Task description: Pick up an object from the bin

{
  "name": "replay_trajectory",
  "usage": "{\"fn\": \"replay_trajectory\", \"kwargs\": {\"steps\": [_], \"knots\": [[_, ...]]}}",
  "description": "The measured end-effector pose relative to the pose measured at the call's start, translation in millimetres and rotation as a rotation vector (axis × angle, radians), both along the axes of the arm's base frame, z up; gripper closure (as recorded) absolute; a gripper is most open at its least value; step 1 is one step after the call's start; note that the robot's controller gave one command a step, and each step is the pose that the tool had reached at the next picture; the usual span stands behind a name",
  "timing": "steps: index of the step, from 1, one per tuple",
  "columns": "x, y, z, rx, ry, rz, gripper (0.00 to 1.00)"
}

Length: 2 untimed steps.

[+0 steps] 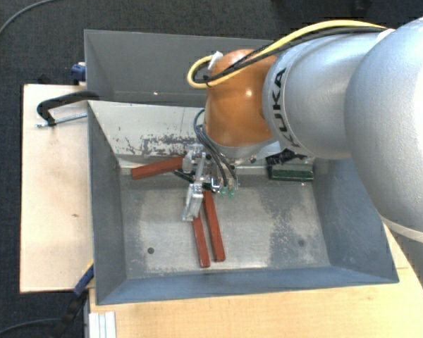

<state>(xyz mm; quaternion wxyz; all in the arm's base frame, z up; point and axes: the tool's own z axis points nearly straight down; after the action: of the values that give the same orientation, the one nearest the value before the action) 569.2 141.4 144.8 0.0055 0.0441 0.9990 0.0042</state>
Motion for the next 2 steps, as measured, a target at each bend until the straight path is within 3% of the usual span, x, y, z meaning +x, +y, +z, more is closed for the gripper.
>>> {"fn": "replay_trajectory", "kwargs": {"steps": [1,2], "knots": [[-25.9,-80.7,-65.6,-0.01,0.007,0.48,0.0],[8.7,-24.3,-73.1,-0.01,-0.001,0.747,0.0]]}}
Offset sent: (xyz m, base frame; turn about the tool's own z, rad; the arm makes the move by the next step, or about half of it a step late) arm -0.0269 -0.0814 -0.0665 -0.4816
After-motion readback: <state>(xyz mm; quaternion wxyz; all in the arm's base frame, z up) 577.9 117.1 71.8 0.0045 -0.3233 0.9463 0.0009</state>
